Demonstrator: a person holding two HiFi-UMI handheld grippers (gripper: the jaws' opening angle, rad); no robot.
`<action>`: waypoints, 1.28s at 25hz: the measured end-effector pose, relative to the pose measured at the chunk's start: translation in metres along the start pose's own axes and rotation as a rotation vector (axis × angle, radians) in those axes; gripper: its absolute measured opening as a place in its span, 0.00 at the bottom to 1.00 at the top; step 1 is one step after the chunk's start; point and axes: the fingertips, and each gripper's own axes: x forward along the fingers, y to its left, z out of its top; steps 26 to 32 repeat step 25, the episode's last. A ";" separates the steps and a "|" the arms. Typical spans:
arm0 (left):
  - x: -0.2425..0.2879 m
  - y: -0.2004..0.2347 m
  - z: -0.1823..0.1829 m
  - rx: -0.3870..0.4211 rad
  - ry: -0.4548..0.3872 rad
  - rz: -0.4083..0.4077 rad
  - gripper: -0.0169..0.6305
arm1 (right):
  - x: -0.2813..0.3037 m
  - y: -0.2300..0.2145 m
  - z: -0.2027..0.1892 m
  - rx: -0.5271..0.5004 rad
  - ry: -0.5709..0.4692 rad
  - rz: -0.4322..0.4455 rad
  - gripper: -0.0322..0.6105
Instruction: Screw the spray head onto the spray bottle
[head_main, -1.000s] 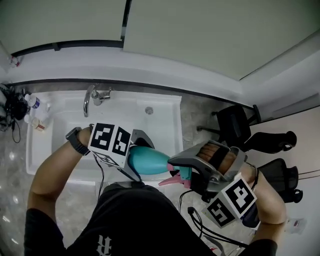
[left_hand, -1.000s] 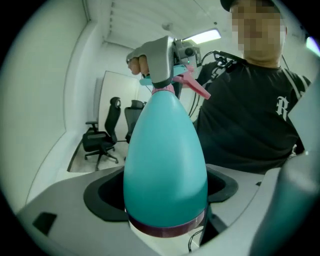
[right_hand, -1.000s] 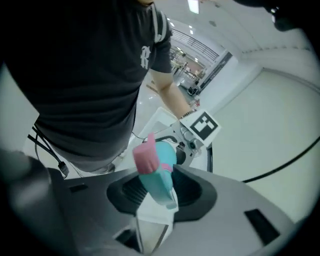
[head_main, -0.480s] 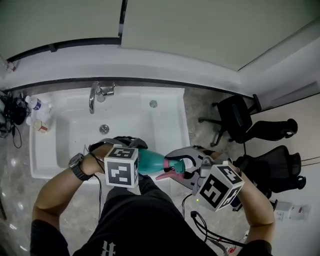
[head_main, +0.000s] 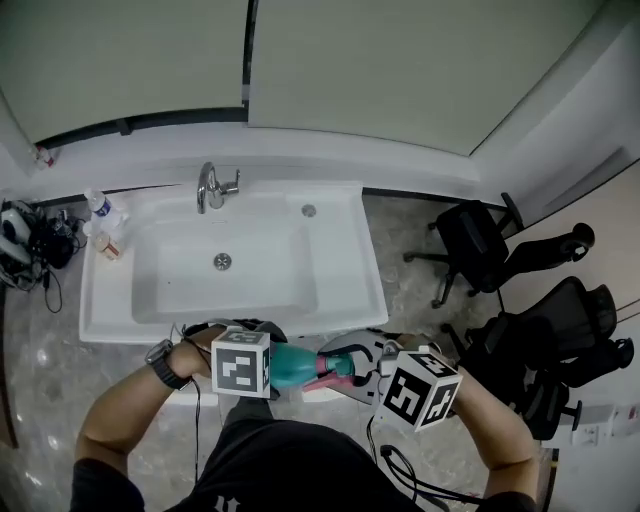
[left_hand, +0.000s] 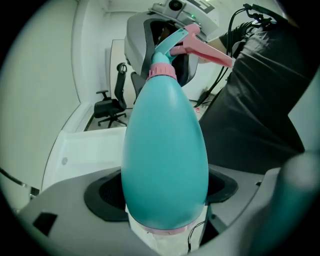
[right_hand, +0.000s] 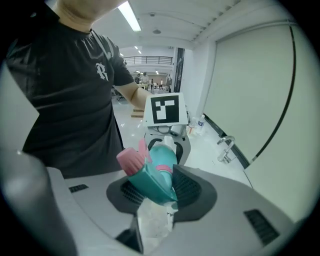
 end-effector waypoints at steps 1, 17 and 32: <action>0.011 -0.025 0.009 -0.010 0.005 -0.001 0.68 | -0.006 0.028 -0.005 -0.005 -0.016 0.004 0.26; 0.102 -0.342 0.127 -0.122 0.144 0.037 0.68 | -0.107 0.367 -0.013 -0.066 -0.191 0.044 0.26; 0.082 -0.445 0.140 -0.006 0.035 0.072 0.68 | -0.106 0.465 0.034 -0.059 -0.143 -0.022 0.26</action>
